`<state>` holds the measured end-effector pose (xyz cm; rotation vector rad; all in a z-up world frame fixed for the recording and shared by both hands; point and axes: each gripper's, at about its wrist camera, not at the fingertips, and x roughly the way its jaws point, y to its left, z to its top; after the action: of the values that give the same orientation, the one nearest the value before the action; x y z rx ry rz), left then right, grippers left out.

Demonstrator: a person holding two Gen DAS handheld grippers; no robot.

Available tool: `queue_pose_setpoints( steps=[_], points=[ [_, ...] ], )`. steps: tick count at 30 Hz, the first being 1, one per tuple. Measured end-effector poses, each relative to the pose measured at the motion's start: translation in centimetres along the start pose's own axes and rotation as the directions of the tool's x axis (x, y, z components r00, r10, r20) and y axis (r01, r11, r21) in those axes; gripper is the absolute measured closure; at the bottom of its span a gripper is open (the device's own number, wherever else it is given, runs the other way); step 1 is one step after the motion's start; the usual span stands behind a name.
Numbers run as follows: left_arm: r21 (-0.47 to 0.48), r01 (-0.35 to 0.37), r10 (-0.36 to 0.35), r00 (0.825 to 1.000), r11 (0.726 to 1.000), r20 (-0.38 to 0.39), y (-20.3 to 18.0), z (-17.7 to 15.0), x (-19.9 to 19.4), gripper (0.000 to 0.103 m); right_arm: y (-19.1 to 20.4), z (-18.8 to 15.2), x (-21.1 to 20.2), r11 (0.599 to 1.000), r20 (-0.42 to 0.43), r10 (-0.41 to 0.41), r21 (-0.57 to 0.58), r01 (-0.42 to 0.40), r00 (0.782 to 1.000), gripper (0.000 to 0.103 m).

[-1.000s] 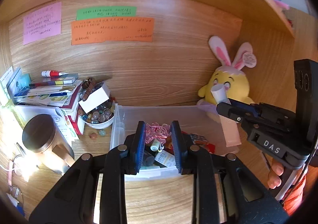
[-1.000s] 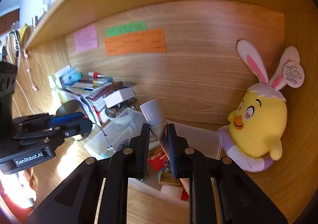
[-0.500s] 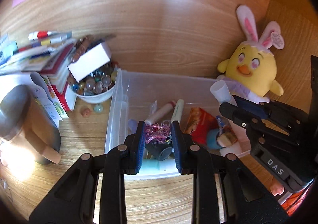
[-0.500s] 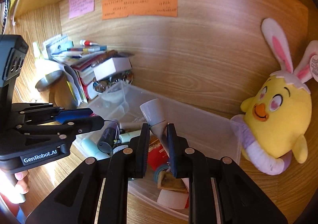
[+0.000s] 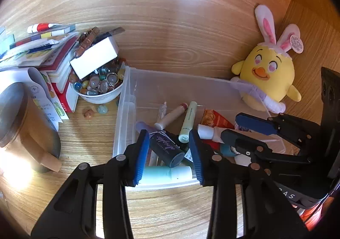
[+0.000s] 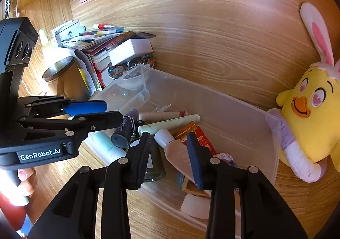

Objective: Organize objects
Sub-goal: 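Carry the hair clip and pink bottle into the clear box and release both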

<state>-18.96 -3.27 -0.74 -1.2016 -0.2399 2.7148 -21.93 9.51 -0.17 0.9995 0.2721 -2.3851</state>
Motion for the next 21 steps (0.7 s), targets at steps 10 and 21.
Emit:
queue_pose_setpoints(
  steps=[10, 21],
  points=[
    [0.043, -0.013, 0.010, 0.998, 0.999, 0.067, -1.2, -0.5, -2.7, 0.052, -0.5, -0.2, -3.7, 1.000, 0.054, -0.008, 0.023, 0.007, 0.999, 0.068],
    [0.103, -0.060, 0.045, 0.989, 0.993, 0.141, -2.8, -3.3, -5.8, 0.015, -0.5, -2.9, -9.0, 0.996, 0.174, -0.081, 0.059, 0.072, 0.981, 0.023]
  ],
)
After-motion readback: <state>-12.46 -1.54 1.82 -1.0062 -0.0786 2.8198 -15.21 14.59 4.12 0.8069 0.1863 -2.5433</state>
